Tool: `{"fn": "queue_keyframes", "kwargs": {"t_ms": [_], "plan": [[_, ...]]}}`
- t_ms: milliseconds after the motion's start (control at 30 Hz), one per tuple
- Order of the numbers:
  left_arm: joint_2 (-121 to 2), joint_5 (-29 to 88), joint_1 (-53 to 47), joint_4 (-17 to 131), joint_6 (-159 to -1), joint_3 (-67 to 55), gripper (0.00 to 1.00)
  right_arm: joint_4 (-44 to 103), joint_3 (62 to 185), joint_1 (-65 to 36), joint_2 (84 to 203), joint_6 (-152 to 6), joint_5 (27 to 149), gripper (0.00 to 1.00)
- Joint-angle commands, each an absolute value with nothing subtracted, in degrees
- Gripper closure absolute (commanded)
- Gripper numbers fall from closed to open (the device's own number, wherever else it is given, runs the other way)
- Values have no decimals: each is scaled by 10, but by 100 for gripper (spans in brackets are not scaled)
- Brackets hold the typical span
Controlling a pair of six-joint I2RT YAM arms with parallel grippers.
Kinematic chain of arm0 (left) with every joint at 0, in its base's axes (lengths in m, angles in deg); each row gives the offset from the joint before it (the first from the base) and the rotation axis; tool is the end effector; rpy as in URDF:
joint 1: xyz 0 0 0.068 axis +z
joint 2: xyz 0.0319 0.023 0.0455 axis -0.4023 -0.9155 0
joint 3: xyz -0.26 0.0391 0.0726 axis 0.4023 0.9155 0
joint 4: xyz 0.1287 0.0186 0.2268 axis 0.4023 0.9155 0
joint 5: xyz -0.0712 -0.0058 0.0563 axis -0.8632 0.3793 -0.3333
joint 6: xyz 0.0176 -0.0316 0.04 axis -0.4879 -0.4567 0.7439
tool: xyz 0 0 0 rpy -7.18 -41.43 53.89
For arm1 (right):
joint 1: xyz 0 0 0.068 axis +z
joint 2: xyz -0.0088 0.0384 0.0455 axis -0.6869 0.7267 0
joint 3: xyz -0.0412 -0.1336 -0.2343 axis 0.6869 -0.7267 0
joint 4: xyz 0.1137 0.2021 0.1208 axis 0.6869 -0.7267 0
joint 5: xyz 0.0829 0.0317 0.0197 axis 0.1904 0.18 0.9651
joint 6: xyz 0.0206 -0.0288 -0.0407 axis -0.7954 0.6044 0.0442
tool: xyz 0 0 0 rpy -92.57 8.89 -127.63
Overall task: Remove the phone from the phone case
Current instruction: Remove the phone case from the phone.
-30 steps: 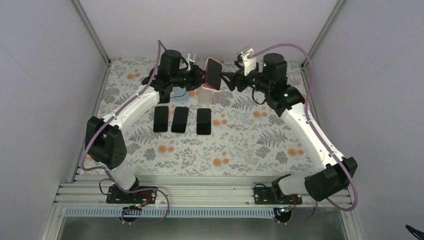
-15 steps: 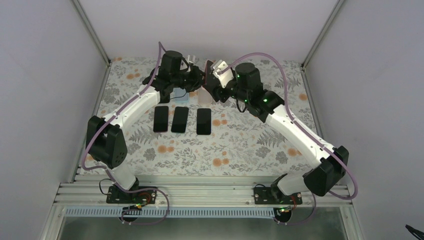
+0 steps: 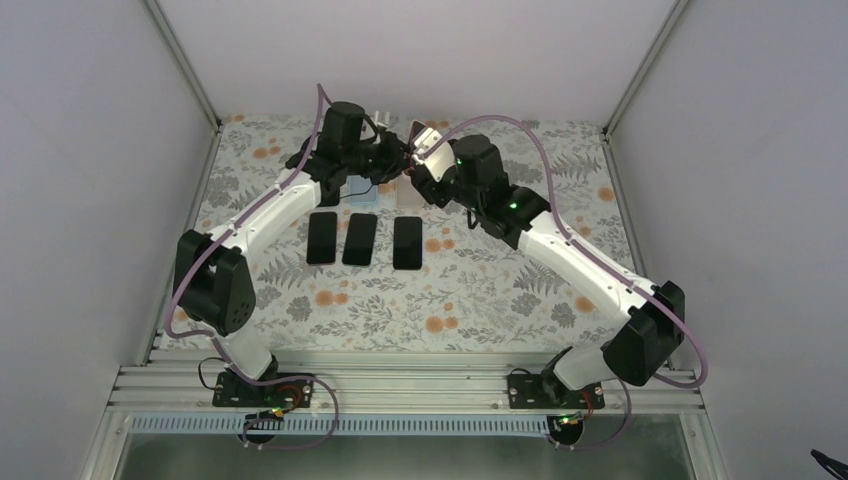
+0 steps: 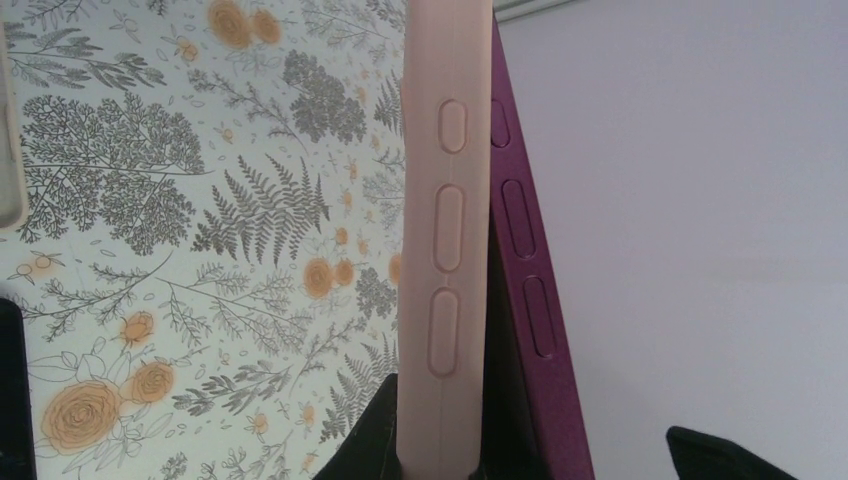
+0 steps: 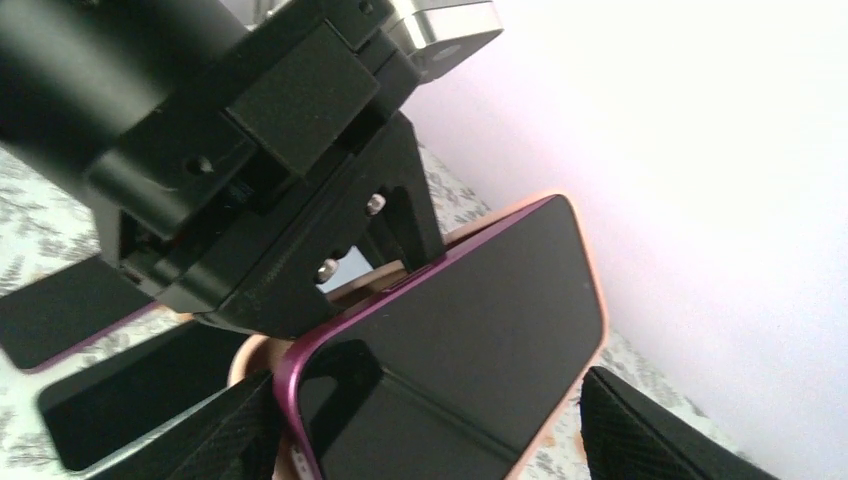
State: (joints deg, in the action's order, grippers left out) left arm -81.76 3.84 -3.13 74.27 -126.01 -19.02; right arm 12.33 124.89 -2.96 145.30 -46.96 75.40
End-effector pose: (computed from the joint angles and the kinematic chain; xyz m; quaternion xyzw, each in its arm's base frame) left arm 0.3473 -0.1982 0.3330 -0.0722 0.8284 -0.5191 0.1976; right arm 0.2584 0.2162 0.3681 -0.3943 0.7358 0.0664 0.5466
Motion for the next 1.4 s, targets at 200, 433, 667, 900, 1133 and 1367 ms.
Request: {"fn": "queue_keyframes", "kwargs": {"t_ms": [200, 433, 667, 900, 1133, 1367], "plan": [[-818, 20, -34, 704, -1275, -203, 98, 214, 1201, -20, 1468, -395, 615, 36], [-815, 19, -36, 702, -1273, -201, 98, 240, 1186, -19, 1480, -367, 580, 44], [-814, 27, -35, 709, -1268, -198, 98, 237, 1190, -20, 1466, -364, 577, 66], [-813, 35, -35, 713, -1264, -193, 97, 244, 1191, -22, 1448, -347, 561, 81], [-811, 45, -35, 717, -1256, -187, 98, 243, 1195, -39, 1440, -353, 558, 96], [-811, 53, -33, 720, -1251, -181, 98, 209, 1213, -50, 1430, -384, 590, 96]]}}
